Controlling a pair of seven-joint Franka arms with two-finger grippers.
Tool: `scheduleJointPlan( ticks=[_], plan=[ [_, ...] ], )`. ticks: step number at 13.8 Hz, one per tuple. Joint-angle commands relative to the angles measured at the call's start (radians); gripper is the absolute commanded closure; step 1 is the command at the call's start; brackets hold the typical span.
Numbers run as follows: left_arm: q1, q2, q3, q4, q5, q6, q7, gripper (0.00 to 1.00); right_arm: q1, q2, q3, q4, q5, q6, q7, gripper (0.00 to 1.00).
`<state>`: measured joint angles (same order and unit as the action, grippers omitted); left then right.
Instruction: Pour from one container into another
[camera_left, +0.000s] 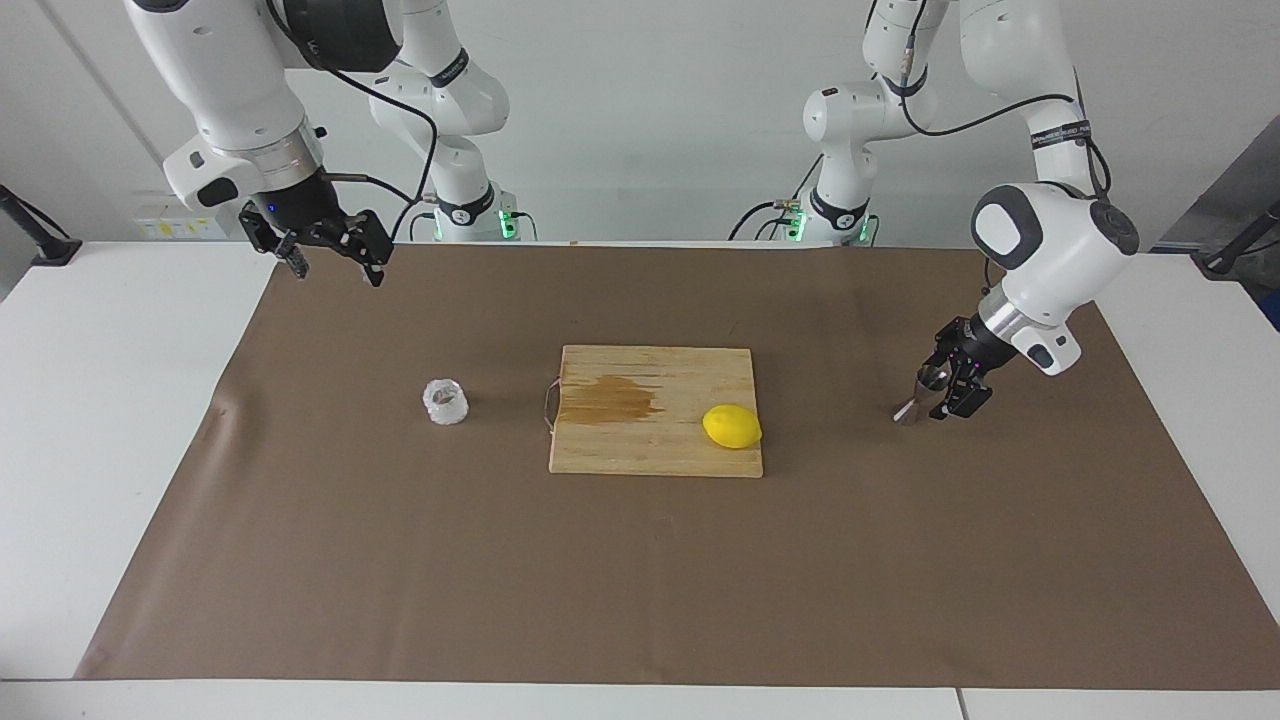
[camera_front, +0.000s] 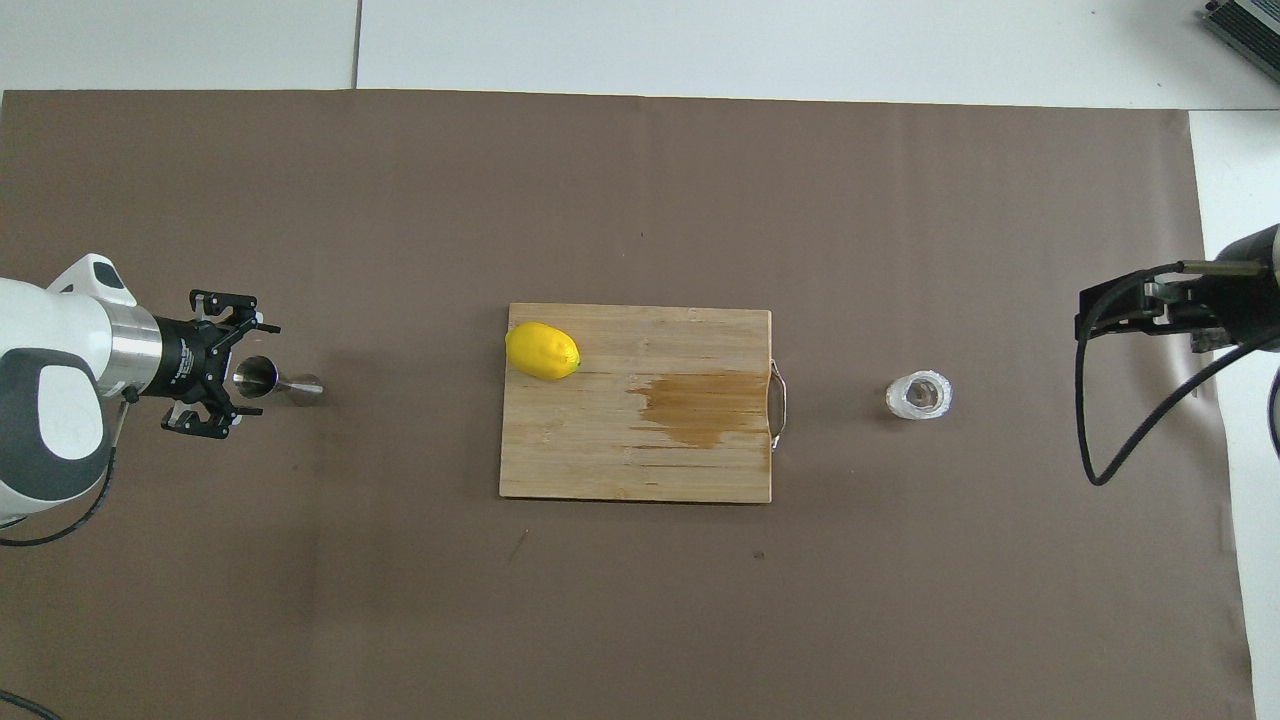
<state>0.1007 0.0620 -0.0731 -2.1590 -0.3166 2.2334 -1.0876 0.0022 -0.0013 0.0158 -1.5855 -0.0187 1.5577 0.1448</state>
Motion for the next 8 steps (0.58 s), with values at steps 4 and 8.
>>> scheduleJointPlan(
  ticks=[4, 8],
  plan=[
    [-0.016, -0.025, 0.009, -0.059, -0.016, 0.055, -0.011, 0.13, -0.011, -0.025, 0.003, -0.031, 0.005, 0.019, -0.013, 0.0],
    [-0.018, -0.024, 0.007, -0.05, -0.016, 0.051, -0.012, 0.14, -0.01, -0.025, 0.004, -0.031, 0.005, 0.019, -0.013, 0.0]
  ],
)
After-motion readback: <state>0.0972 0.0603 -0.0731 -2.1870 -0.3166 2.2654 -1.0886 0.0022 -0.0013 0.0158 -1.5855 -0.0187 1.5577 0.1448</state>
